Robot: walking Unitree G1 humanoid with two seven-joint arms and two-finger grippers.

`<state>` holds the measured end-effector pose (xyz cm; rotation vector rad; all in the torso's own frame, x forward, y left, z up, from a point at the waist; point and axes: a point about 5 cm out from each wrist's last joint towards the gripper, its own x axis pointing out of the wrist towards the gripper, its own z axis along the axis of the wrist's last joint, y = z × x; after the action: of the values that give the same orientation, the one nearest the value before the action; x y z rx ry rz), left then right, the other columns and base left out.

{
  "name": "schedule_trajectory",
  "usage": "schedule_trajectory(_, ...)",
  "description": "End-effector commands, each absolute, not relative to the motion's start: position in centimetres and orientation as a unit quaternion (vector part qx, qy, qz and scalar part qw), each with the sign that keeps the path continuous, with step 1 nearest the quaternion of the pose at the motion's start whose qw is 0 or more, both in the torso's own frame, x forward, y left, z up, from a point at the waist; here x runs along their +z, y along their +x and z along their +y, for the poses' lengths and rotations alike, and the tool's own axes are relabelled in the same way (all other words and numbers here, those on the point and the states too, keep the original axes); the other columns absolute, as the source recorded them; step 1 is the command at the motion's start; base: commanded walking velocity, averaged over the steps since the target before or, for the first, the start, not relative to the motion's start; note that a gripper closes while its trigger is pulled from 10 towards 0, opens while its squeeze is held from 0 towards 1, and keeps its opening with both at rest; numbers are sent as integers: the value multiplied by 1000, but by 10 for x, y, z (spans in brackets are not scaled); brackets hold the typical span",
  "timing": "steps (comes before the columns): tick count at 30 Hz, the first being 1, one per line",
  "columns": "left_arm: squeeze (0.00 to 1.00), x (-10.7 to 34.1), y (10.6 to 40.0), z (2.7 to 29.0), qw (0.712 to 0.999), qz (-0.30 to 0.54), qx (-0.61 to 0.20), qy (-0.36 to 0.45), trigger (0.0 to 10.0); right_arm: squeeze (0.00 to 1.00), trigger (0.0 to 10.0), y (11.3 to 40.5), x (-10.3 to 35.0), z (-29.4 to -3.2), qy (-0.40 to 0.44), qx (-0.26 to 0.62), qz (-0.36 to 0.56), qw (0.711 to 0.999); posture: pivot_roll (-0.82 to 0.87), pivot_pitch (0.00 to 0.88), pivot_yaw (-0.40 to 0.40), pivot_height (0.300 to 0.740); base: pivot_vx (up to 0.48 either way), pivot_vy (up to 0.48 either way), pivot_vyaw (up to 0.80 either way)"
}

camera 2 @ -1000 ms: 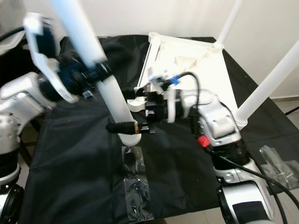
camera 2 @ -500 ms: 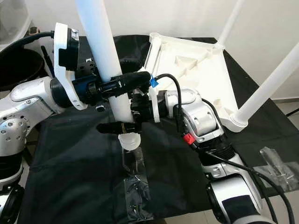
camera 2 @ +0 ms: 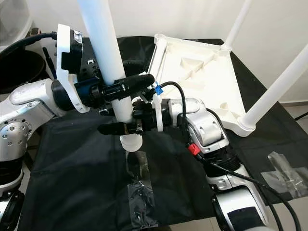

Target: Building children table

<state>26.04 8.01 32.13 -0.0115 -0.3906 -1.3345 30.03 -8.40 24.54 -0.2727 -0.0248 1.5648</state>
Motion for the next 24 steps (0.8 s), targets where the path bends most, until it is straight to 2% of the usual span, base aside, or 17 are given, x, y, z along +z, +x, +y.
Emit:
schedule_trajectory(1, 0, 322, 251, 64, 730, -187, -657, -5, 0, 0, 0, 286, 245, -69, -139, 740, -21, 658, -74, 71, -77, 740, 0, 0, 0)
schedule_trajectory(9, 0, 323, 254, 63, 730, -186, -657, -6, 0, 0, 0, 283, 243, -68, -163, 742, -24, 650, -75, 70, -75, 740, 0, 0, 0)
schedule_trajectory(10, 137, 325, 257, 64, 740, -188, -646, -15, 4980, 0, 0, 283, 242, -67, -167, 737, -26, 654, -75, 70, -75, 740, 0, 0, 0)
schedule_trajectory(13, 137, 325, 257, 64, 740, -188, -646, -15, 4980, 0, 0, 283, 242, -67, -167, 737, -26, 654, -75, 70, -75, 740, 0, 0, 0)
schedule_trajectory(14, 1000, 328, 259, 65, 744, -190, -640, -30, 10000, 0, 0, 285, 242, -67, -167, 731, -26, 661, -75, 72, -74, 740, 0, 0, 0)
schedule_trajectory(17, 1000, 347, 264, 80, 750, -221, -617, -92, 10000, 0, 0, 289, 239, -67, -166, 710, -24, 684, -77, 73, -72, 740, 0, 0, 0)
schedule_trajectory(22, 1000, 361, 265, 96, 750, -247, -602, -119, 10000, 0, 0, 292, 236, -69, -162, 688, -19, 708, -76, 74, -72, 740, 0, 0, 0)
schedule_trajectory(24, 1000, 375, 266, 115, 753, -280, -578, -145, 10000, 0, 0, 299, 228, -71, -151, 643, -11, 750, -77, 74, -71, 740, 0, 0, 0)
